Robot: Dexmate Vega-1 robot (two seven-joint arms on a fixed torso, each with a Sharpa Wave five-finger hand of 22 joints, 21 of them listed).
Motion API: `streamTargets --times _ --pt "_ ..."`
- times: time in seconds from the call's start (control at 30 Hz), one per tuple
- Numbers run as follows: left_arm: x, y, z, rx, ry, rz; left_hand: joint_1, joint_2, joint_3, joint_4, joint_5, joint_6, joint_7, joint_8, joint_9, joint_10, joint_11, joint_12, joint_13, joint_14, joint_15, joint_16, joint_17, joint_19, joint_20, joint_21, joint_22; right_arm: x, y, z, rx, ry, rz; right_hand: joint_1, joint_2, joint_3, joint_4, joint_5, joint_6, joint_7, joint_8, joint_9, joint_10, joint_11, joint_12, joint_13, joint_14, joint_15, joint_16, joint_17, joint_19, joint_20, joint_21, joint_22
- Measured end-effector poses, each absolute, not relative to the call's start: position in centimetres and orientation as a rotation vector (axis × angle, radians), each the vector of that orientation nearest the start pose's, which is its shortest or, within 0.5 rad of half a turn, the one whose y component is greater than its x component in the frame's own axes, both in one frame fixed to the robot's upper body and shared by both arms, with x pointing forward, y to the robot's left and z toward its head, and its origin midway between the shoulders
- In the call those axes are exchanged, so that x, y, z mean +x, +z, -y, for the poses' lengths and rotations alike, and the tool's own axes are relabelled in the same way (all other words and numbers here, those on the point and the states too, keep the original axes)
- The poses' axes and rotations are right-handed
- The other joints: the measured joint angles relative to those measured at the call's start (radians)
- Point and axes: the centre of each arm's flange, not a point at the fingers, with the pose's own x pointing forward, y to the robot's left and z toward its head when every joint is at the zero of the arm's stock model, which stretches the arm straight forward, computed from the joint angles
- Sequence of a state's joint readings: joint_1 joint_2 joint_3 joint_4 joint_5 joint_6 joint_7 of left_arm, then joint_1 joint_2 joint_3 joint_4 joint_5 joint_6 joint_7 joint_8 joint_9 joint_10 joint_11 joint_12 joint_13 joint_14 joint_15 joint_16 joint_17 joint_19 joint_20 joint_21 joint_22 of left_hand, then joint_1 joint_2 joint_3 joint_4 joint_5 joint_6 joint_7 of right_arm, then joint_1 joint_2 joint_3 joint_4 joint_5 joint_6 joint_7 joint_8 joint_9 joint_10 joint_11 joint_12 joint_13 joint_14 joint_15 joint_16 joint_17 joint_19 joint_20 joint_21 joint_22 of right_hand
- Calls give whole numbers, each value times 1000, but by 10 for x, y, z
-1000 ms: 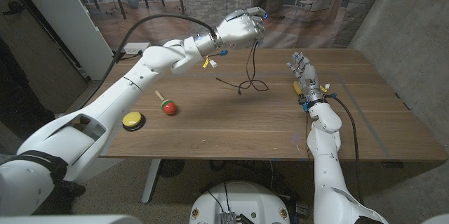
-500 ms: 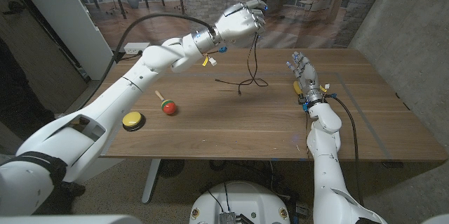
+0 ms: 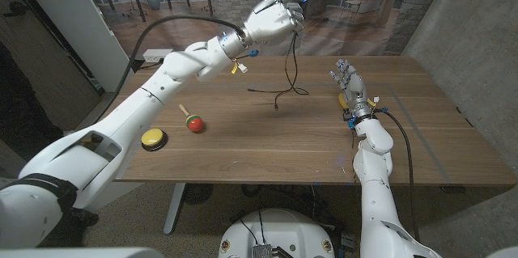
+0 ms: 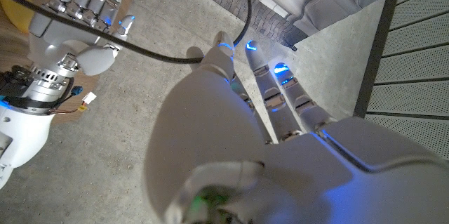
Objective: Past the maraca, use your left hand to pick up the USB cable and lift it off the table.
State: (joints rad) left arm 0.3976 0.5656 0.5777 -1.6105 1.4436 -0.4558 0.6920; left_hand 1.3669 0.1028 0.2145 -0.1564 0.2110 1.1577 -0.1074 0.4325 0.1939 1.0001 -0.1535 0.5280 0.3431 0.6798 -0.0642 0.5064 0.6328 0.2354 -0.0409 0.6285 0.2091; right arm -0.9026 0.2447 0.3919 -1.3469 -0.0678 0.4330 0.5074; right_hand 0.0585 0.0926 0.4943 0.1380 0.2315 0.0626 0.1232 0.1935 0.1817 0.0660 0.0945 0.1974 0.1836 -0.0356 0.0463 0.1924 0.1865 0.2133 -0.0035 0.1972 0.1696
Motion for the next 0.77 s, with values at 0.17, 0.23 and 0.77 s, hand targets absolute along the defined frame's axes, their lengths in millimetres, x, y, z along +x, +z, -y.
streamTargets --times 0.17,0.23,0.77 --pt "498 185 -94 -2290 -518 -2716 1 0 0 0 4 0 0 0 0 9 -2 -8 0 5 -5 0 5 0 0 1 0 614 -33 265 51 136 841 0 0 0 0 0 0 0 0 0 0 0 0 0 0 0 0 0 0 0 0 0" --pt "498 186 -94 -2274 -527 -2727 1 1 0 0 4 0 0 0 0 11 0 -9 0 8 -2 0 9 0 0 1 0 612 -35 262 49 132 839 0 0 0 0 0 0 0 0 0 0 0 0 0 0 0 0 0 0 0 0 0" --pt "509 184 -100 -2175 -577 -2811 2 1 -4 4 4 5 -5 0 0 18 -3 -16 0 11 0 -8 18 0 0 8 -5 586 -51 252 24 88 842 0 0 0 0 0 0 0 0 0 0 0 0 0 0 0 0 0 0 0 0 0"
